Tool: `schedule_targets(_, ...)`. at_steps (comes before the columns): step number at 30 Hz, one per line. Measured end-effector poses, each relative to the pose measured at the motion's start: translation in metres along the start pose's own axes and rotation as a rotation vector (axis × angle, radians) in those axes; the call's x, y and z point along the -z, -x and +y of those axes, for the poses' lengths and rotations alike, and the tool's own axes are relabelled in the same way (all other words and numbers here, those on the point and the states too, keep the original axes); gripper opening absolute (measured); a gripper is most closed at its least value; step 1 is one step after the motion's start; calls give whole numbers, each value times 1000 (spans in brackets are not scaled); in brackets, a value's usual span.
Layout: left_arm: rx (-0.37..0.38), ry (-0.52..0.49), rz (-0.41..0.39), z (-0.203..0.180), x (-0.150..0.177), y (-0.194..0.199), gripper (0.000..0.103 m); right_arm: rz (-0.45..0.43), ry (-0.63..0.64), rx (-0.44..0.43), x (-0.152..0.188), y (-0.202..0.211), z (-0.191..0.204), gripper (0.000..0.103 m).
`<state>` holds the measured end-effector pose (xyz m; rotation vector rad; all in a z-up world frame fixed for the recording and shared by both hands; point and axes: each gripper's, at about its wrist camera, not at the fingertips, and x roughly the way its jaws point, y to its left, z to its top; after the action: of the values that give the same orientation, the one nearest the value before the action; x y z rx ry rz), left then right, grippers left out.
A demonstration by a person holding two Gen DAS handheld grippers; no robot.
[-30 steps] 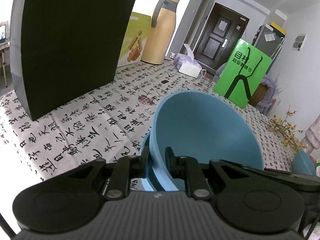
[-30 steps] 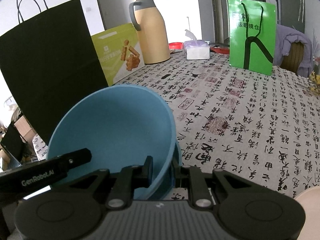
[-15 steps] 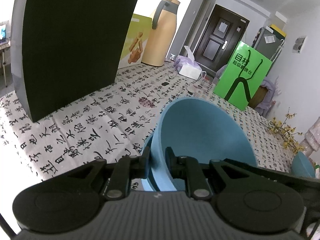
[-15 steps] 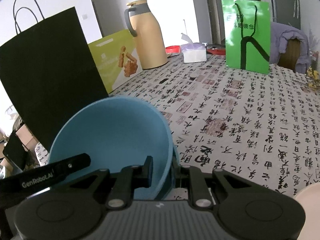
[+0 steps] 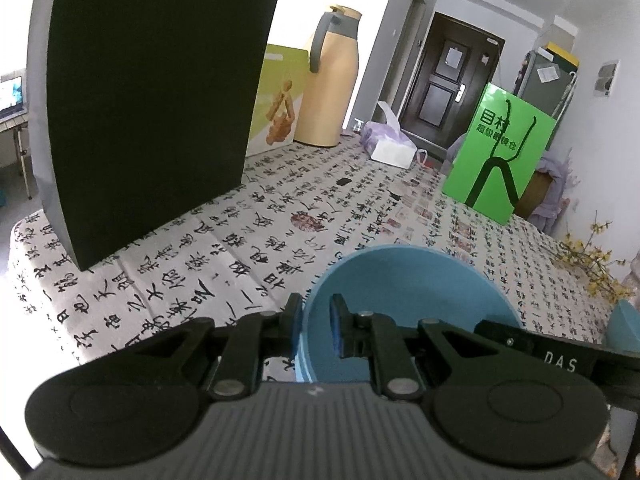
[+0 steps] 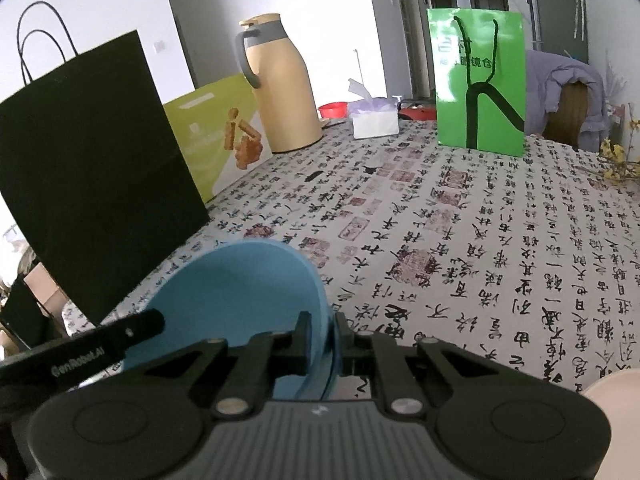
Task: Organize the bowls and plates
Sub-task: 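Open both grippers to release the blue bowl and pull back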
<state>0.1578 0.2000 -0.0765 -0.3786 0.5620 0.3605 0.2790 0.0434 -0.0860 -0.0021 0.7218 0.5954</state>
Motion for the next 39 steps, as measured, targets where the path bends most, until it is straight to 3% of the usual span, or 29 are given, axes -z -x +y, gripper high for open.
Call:
schedule_targets(16, 17, 38, 19, 8, -2, -3, 15, -28, 31, 26, 2, 3, -2, 16)
schedule_targets(31, 28, 37, 4, 8, -4, 0, 15, -26, 48, 16, 6, 2, 3, 12)
schedule_targets(34, 33, 24, 7, 5, -5, 1, 23, -25, 16, -9, 4, 5, -3, 18)
schedule_targets(39, 46, -22, -26, -3, -8, 10, 67, -75, -38, -38, 1, 23, -21, 57)
